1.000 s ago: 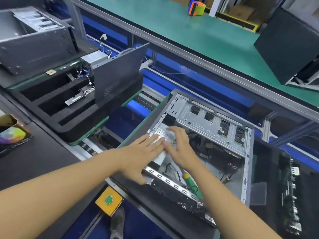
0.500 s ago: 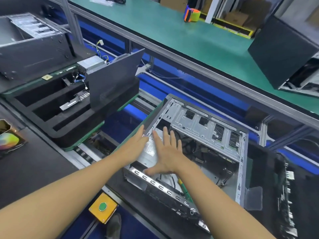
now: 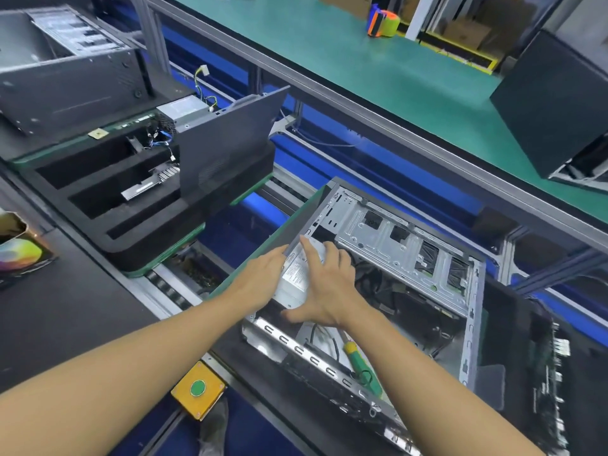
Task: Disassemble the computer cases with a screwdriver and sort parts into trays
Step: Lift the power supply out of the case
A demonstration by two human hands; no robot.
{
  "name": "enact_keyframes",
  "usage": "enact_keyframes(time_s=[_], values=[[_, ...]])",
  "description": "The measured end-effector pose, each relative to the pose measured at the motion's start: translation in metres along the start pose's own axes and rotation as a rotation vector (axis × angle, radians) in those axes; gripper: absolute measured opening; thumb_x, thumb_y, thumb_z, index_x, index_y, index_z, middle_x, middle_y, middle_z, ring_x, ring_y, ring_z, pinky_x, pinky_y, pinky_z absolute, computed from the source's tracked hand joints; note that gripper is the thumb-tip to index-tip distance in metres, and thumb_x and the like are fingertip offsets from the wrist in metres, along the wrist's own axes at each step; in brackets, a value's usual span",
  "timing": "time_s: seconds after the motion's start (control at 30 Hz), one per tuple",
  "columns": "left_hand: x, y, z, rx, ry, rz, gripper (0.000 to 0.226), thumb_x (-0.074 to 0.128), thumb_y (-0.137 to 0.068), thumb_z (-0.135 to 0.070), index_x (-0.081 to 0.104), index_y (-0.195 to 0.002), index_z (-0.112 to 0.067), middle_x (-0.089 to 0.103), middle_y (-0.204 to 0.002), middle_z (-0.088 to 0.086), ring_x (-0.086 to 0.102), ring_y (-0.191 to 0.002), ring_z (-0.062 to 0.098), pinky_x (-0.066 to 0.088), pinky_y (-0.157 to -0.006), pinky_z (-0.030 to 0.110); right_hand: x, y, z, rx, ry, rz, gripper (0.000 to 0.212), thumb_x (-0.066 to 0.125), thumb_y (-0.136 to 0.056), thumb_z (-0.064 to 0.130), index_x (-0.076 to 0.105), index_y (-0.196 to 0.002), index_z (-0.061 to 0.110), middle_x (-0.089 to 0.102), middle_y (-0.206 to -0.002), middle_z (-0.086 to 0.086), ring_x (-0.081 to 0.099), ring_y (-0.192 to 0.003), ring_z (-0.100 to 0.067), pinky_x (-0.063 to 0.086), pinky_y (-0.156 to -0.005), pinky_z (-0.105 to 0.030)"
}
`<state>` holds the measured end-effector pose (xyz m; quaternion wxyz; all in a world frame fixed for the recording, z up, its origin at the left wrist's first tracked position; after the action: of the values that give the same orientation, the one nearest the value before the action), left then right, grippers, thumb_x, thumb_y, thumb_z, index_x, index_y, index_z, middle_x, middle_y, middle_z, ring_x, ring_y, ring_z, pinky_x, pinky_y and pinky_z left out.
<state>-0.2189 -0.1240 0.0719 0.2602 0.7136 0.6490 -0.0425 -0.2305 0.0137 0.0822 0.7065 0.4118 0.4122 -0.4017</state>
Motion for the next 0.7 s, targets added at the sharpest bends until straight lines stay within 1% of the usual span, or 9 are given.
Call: enact_keyframes(time_s=[0.07,0.17,0.23,0.37,0.4,0.47,0.5,0.6,0.7], values=[[-0.001,0.000,0.000,0.003,-0.039,-0.026,0.046,0.021,-0.105,-0.037,0.048,-0.141,-0.044,0.059,-0.136,-0.011,0.055,-0.120,0.014,0.042,-0.102,0.033,-0.010,-0.004,-0.005,0.023,0.023,0.004,0.140,0.076,-0.047,0.065,-0.015,-0.152,0.044,0.001,-0.160,-0.015,0.000,-0.147,-0.040,0.013,-0.119,-0.054],[0.000,-0.001,-0.001,0.042,-0.094,-0.037,0.046,0.020,-0.105,-0.032,0.047,-0.141,-0.040,0.055,-0.138,-0.012,0.052,-0.116,0.011,0.037,-0.093,0.028,-0.023,0.000,-0.017,0.062,0.058,0.017,0.141,0.076,-0.047,0.066,-0.014,-0.153,0.043,0.003,-0.160,-0.014,0.001,-0.147,-0.041,0.016,-0.119,-0.056],[0.001,-0.002,0.000,0.050,-0.066,-0.030,0.046,0.022,-0.103,-0.034,0.047,-0.141,-0.041,0.053,-0.139,-0.013,0.049,-0.117,0.010,0.035,-0.095,0.029,-0.026,0.010,-0.025,0.094,0.031,0.016,0.141,0.074,-0.047,0.070,-0.014,-0.153,0.043,0.000,-0.162,-0.013,0.000,-0.148,-0.039,0.015,-0.119,-0.056],[0.004,-0.003,0.000,0.063,-0.032,-0.009,0.036,0.026,-0.101,-0.038,0.051,-0.114,-0.060,0.063,-0.122,-0.012,0.061,-0.104,0.018,0.049,-0.088,0.035,-0.019,0.029,-0.033,0.109,-0.012,0.028,0.140,0.073,-0.049,0.072,-0.018,-0.152,0.045,-0.006,-0.163,-0.009,-0.006,-0.150,-0.035,0.009,-0.120,-0.054],[0.005,-0.003,-0.001,0.094,-0.086,-0.018,0.035,0.028,-0.102,-0.038,0.049,-0.122,-0.058,0.059,-0.133,-0.012,0.058,-0.114,0.019,0.048,-0.095,0.037,-0.017,0.033,-0.034,0.115,-0.016,0.020,0.140,0.073,-0.049,0.071,-0.019,-0.151,0.046,-0.007,-0.163,-0.008,-0.007,-0.150,-0.035,0.009,-0.120,-0.054],[0.004,0.004,-0.009,0.263,-0.403,-0.100,0.047,0.032,-0.103,-0.040,0.039,-0.149,-0.032,0.034,-0.157,-0.007,0.032,-0.144,0.017,0.029,-0.117,0.041,-0.013,0.038,-0.034,0.131,-0.035,0.006,0.139,0.073,-0.050,0.071,-0.020,-0.150,0.047,-0.010,-0.163,-0.008,-0.010,-0.150,-0.036,0.007,-0.121,-0.054],[0.008,0.009,-0.018,0.393,-0.573,-0.136,0.053,0.031,-0.101,-0.044,0.040,-0.150,-0.023,0.029,-0.160,-0.005,0.023,-0.148,0.015,0.022,-0.119,0.041,-0.011,0.041,-0.035,0.141,-0.038,-0.001,0.138,0.072,-0.050,0.071,-0.021,-0.150,0.047,-0.011,-0.163,-0.009,-0.011,-0.149,-0.037,0.006,-0.121,-0.053],[0.029,0.023,-0.037,0.581,-0.818,-0.064,0.062,0.025,-0.092,-0.055,0.059,-0.133,-0.022,0.046,-0.146,-0.008,0.035,-0.138,0.012,0.023,-0.113,0.035,-0.007,0.050,-0.042,0.158,-0.031,0.024,0.136,0.073,-0.055,0.067,-0.018,-0.153,0.042,-0.016,-0.163,-0.009,-0.014,-0.149,-0.037,0.004,-0.121,-0.052],[0.052,0.025,-0.038,0.464,-0.831,0.043,0.054,0.031,-0.092,-0.054,0.054,-0.130,-0.021,0.056,-0.129,-0.007,0.047,-0.123,0.016,0.023,-0.107,0.030,-0.009,0.060,-0.051,0.176,-0.115,0.072,0.133,0.078,-0.062,0.058,-0.014,-0.156,0.038,-0.026,-0.162,-0.005,-0.023,-0.149,-0.033,0.004,-0.122,-0.052]])
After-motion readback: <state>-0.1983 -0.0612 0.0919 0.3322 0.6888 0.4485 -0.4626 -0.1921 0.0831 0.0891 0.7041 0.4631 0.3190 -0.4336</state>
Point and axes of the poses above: each hand's wrist, its own y-axis away from the middle knuckle, its own x-axis out of the palm, z = x × y, the point moved 6 cm from there along -y, towards the middle knuckle
